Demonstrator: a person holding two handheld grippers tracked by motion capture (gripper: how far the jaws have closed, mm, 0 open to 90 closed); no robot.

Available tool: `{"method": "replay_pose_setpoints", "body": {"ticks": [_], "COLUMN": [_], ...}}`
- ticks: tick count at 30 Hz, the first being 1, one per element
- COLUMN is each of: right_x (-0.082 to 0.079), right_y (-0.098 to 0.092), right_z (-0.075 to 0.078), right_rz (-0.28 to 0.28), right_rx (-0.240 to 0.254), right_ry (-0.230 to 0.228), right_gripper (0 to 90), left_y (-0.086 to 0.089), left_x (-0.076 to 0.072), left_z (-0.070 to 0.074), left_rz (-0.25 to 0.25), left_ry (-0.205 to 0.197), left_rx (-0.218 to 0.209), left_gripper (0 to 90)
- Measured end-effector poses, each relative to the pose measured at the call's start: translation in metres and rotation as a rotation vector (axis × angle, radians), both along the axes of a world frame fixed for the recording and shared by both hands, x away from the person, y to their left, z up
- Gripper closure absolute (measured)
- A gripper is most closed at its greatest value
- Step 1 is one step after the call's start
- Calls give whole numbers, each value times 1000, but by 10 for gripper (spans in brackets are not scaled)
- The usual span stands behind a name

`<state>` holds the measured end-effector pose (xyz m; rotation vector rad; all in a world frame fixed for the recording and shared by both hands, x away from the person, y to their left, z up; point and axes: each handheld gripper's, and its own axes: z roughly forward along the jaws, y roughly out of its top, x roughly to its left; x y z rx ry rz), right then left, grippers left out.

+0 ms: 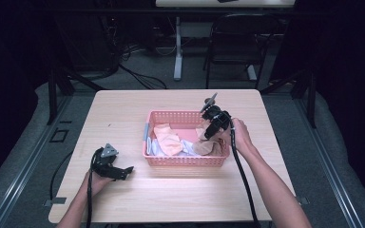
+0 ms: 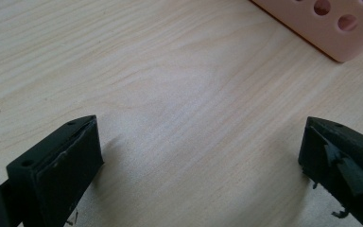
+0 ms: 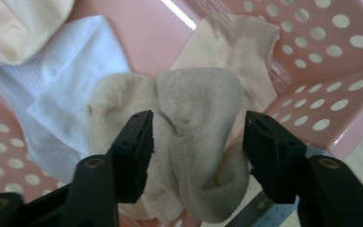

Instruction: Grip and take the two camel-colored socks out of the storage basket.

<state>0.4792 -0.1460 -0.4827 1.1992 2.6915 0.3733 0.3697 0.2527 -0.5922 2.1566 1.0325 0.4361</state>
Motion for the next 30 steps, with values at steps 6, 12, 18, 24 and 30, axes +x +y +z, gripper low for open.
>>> {"method": "replay_pose_setpoints", "body": {"ticks": [6,12,18,24,30], "right_x": [3,1,1,-3,-5], "right_y": [0,4,3,0,-2], "right_z": [-7,-10,-4,8,21], "right_rz": [6,17,25,14,24], "right_rx": [-40,-63,-45,-5,7], "right_ry": [20,25,30,26,27], "right_gripper": [568,725,828,843,841], "left_y": [0,0,0,0,0], "left_x": [0,0,0,0,0], "left_z": [0,0,0,0,0], "left_rz": [0,-1,-2,-1,-1], "left_ry": [0,2,2,2,2], "left_rx": [0,1,-1,0,-1], "left_gripper": [0,0,0,0,0]}}
